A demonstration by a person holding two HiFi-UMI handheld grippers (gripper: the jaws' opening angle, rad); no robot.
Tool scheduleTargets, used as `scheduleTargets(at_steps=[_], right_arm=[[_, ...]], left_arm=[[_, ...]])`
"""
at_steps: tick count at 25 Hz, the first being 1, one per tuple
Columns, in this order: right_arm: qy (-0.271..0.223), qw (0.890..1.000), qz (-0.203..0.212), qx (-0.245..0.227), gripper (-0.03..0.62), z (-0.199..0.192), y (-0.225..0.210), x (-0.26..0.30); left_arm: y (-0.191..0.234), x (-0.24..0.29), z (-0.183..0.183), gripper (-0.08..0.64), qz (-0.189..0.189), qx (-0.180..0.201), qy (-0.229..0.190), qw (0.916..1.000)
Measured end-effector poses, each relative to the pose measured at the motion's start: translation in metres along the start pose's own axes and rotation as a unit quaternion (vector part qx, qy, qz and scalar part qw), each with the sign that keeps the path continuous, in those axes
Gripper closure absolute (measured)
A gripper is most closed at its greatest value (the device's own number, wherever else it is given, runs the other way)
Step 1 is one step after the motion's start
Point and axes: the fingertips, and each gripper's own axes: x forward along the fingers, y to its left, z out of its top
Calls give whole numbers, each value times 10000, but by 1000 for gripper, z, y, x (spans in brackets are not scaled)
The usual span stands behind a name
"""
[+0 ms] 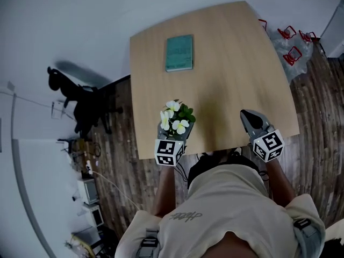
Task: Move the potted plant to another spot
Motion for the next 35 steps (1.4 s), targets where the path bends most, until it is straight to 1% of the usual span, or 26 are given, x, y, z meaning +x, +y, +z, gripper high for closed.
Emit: scheduleTargets(at_steps=[2,5,7,11,13,15,18,22,25,30,33,35], right_arm=[[-19,10000,18,0,591,4,-3,1],[-152,9997,-58,-200,591,13,-5,8],[-200,9993,-117,-307,591,17,-2,15],[-212,9989,-211,-368,591,30,8,26],[-109,9982,-238,-532,591,33,12,28],[5,9975,-331,-618,591,34,8,31],[58,9974,-489,-520,591,35,8,38],[32,9975,-633,-323,590,36,13,45],[57,9972,-687,-296,591,37,14,50],[180,9959,-779,-433,591,34,16,50],[263,9951,-832,-469,591,27,13,44],[305,9942,-831,-605,591,25,11,42]], left_arm=[[-1,0,3,202,52,58,42,10000],[1,4,3,202,5,124,66,9999],[3,4,-3,202,-88,189,107,9997],[9,11,-16,202,-313,322,148,9989],[11,18,-15,202,-456,328,114,9984],[12,29,-6,202,-587,385,25,9975],[16,40,1,202,-810,510,-85,9954],[20,50,-11,202,-1015,628,-3,9929],[21,54,-16,202,-1148,631,23,9914],[21,62,-30,202,-1303,587,170,9896],[15,60,-28,202,-1336,497,132,9897],[13,59,-25,202,-1316,434,106,9903]])
